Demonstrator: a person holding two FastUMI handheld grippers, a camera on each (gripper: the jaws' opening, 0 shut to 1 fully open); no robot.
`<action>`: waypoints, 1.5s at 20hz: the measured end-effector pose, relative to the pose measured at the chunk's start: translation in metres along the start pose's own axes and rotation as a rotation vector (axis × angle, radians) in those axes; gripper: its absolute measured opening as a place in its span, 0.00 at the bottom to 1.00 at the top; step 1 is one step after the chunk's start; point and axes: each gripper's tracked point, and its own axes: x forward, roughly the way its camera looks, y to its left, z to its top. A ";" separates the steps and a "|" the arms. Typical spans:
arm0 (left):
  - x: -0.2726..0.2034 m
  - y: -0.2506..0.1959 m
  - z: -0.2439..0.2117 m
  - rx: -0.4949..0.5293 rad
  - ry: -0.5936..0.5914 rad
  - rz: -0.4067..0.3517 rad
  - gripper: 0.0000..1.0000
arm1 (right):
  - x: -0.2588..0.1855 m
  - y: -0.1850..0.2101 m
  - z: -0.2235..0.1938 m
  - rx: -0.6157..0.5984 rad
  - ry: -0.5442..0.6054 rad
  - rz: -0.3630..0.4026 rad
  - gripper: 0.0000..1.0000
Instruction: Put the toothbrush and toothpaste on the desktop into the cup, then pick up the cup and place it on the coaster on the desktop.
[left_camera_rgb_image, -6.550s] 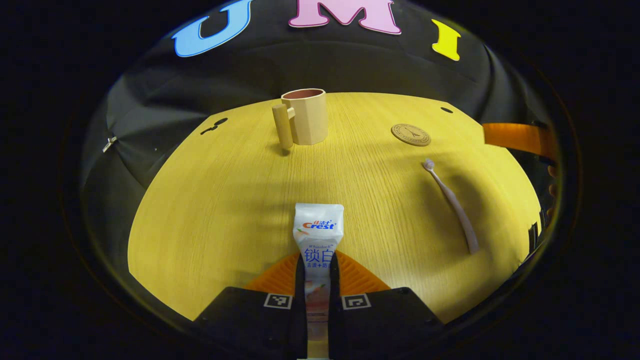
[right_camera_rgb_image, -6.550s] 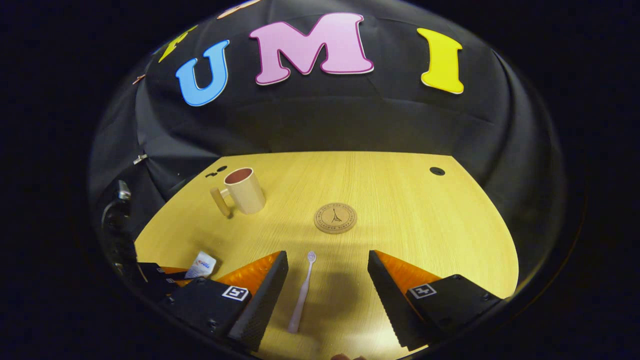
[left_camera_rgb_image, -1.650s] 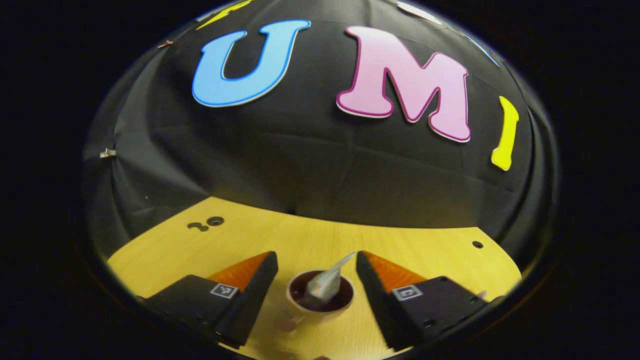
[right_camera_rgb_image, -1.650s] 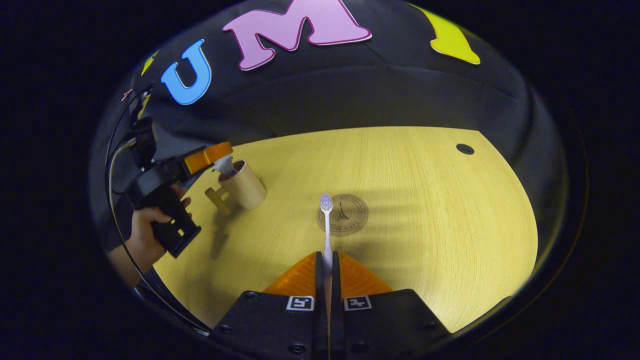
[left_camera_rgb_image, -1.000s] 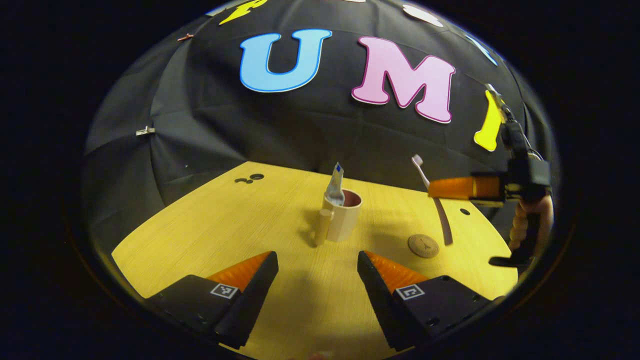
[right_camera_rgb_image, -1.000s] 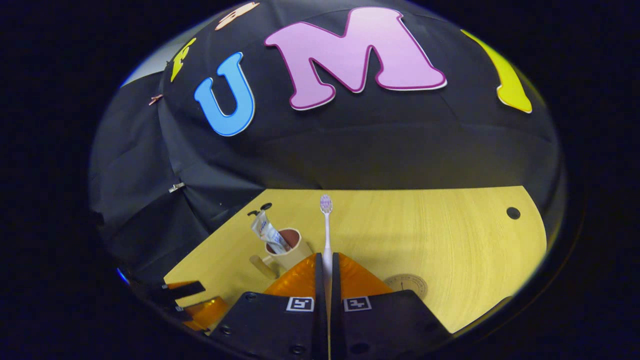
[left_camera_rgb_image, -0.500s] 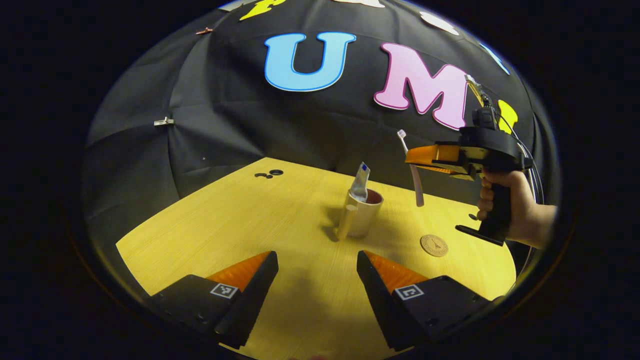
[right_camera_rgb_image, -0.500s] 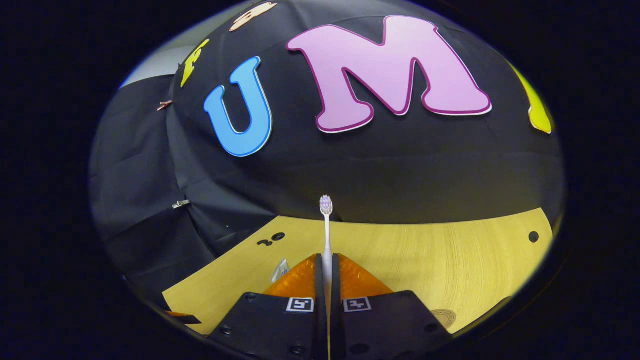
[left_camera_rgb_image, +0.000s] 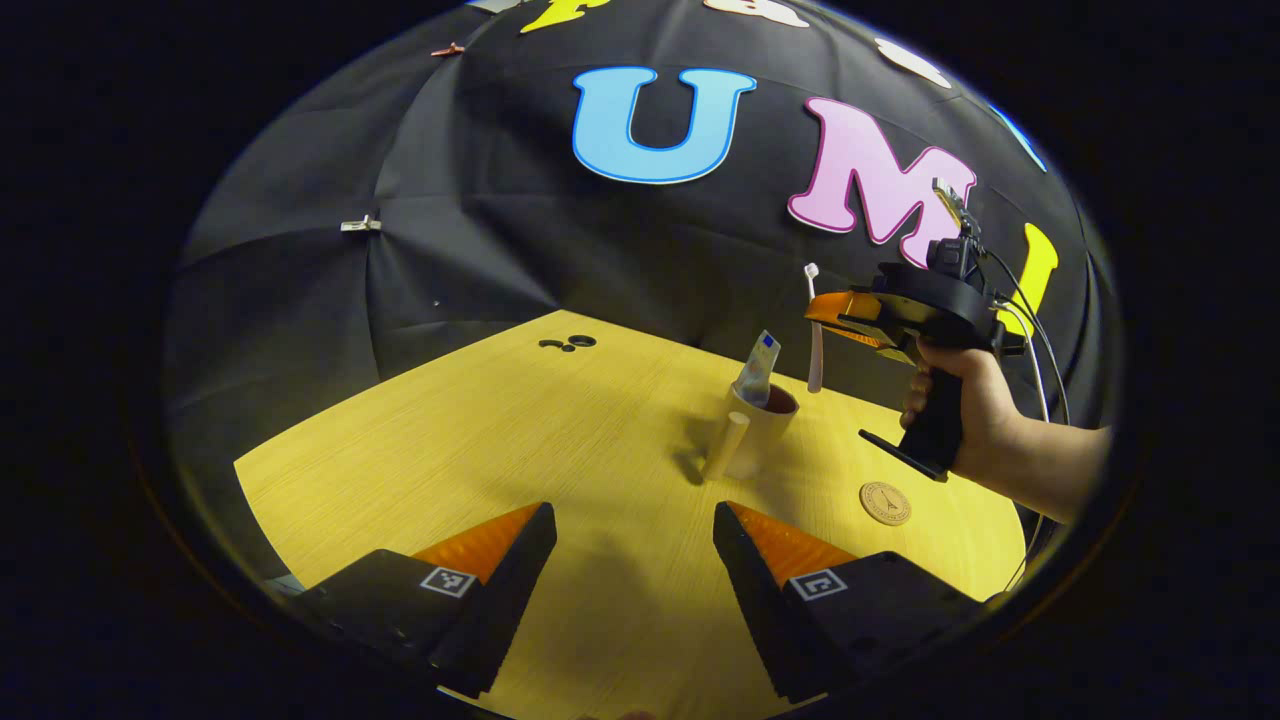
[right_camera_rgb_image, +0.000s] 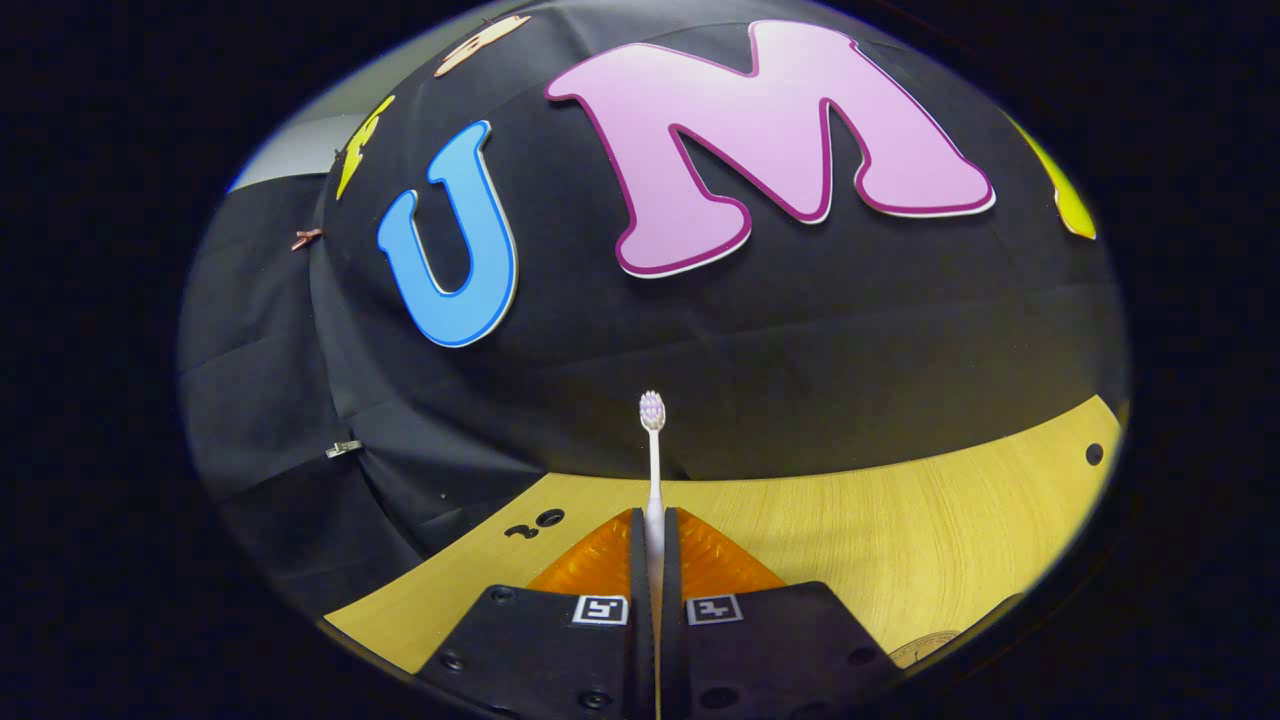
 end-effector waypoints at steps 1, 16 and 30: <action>0.000 0.002 -0.003 -0.008 0.005 0.004 0.98 | 0.003 -0.001 -0.003 0.003 -0.002 0.000 0.06; 0.004 0.007 -0.029 -0.020 0.029 0.026 0.98 | 0.011 0.007 -0.062 -0.047 0.023 0.013 0.09; 0.042 -0.034 0.016 0.103 0.034 -0.131 0.98 | -0.074 -0.139 -0.016 -0.056 0.006 -0.238 0.98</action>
